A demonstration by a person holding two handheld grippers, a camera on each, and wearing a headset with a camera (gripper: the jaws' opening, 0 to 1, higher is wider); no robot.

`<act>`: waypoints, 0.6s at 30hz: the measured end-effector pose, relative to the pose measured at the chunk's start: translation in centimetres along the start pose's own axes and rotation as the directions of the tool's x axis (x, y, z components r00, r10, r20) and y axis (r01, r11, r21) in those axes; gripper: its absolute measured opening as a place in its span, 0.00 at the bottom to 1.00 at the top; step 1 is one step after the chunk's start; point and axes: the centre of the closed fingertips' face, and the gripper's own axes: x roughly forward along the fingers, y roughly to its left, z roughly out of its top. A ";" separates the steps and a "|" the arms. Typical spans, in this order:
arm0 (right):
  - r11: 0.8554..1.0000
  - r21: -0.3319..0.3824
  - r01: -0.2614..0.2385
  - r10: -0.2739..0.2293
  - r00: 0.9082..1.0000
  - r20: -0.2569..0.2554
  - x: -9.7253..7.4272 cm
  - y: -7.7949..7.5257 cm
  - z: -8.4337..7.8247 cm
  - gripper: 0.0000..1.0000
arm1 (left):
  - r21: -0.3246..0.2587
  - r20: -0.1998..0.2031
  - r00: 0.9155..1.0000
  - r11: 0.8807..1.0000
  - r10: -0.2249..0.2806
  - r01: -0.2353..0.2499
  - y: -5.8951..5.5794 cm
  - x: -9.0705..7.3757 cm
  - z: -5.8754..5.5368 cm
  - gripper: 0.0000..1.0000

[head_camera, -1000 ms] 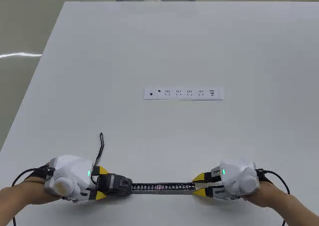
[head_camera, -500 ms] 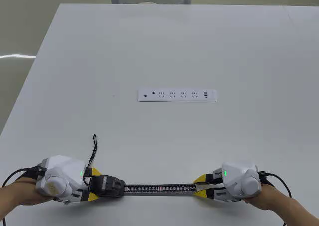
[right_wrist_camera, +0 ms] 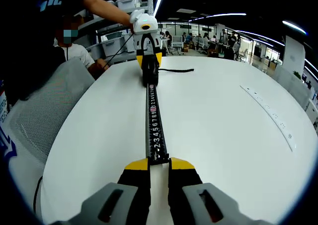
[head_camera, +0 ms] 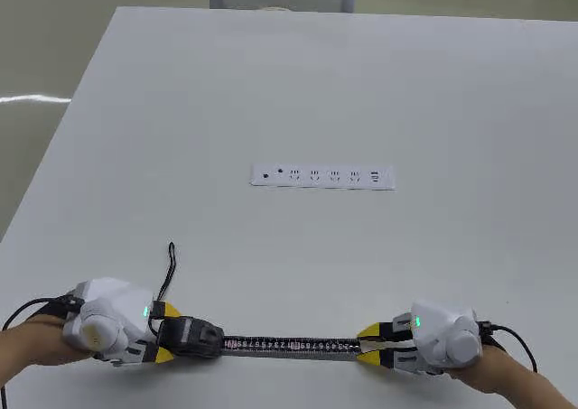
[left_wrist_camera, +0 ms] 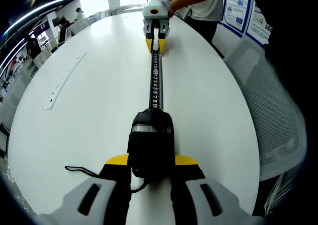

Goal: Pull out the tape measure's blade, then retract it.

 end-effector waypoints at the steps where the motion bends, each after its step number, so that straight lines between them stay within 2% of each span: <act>1: 1.000 -0.002 0.001 -0.001 1.000 -0.001 -0.1 0.0 -0.2 0.09 | 0.001 -0.001 1.000 1.000 -0.001 0.001 0.0 0.0 0.0 0.26; 18: 1.000 0.011 0.009 -0.009 1.000 -0.020 -1.7 -0.4 -1.8 0.09 | -0.004 -0.009 1.000 1.000 -0.009 0.009 0.1 0.3 0.0 0.26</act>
